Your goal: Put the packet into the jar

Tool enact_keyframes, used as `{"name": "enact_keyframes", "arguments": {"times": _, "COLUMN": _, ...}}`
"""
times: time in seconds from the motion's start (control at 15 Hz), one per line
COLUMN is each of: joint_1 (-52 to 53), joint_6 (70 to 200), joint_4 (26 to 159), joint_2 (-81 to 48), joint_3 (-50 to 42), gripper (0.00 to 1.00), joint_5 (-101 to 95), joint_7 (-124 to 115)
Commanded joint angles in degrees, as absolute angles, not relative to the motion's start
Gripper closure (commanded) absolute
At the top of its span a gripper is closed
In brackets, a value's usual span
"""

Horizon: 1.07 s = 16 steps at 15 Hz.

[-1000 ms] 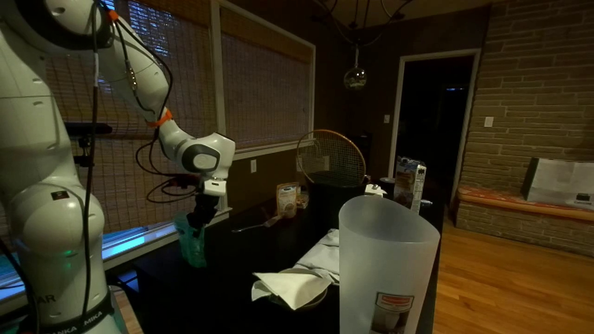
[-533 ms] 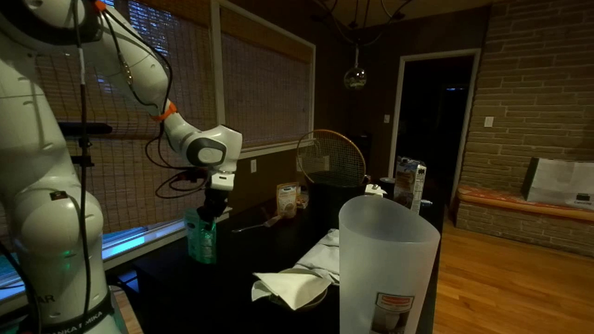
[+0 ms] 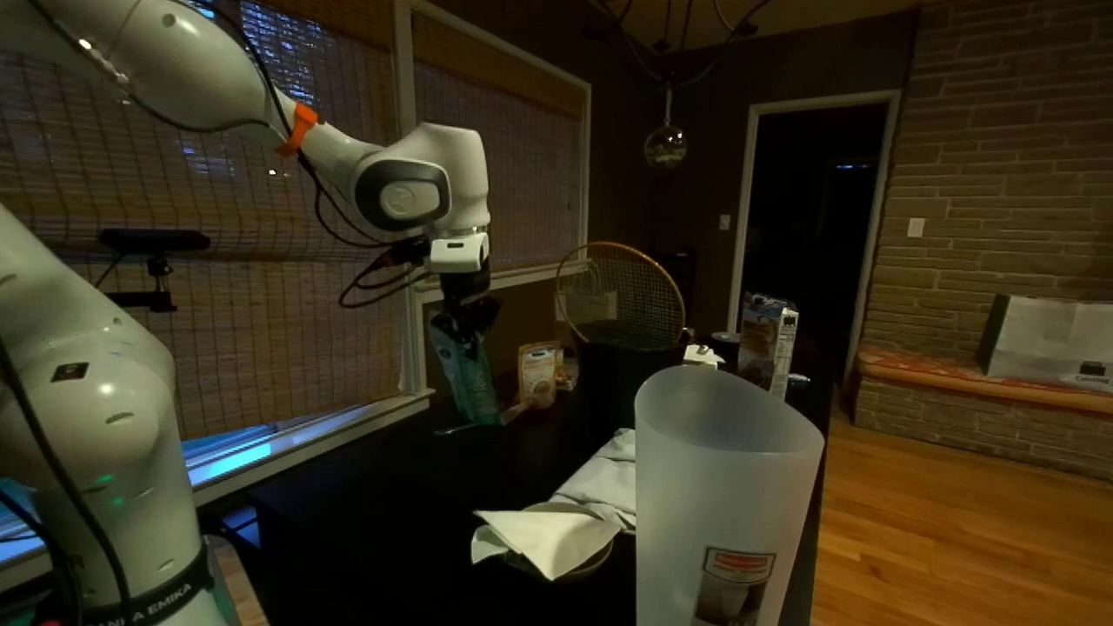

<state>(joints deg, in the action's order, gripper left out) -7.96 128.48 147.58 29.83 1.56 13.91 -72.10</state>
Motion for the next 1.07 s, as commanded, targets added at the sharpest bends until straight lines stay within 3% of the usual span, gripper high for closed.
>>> {"name": "enact_keyframes", "arguments": {"times": 0.0, "joint_1": -8.88, "joint_6": 127.29, "joint_4": 146.79, "joint_2": 30.98, "joint_3": 1.29, "gripper": 0.98, "joint_5": 13.85, "joint_7": -72.26}}
{"name": "enact_keyframes", "arguments": {"times": 0.47, "joint_1": -15.67, "joint_6": 127.97, "joint_4": 137.21, "joint_2": 29.64, "joint_3": -4.53, "gripper": 0.99, "joint_5": 13.58, "joint_7": -76.31}}
{"name": "enact_keyframes", "arguments": {"times": 1.0, "joint_1": -23.3, "joint_6": 133.27, "joint_4": 114.64, "joint_2": 18.69, "joint_3": -11.08, "gripper": 0.99, "joint_5": 13.26, "joint_7": -83.96}}
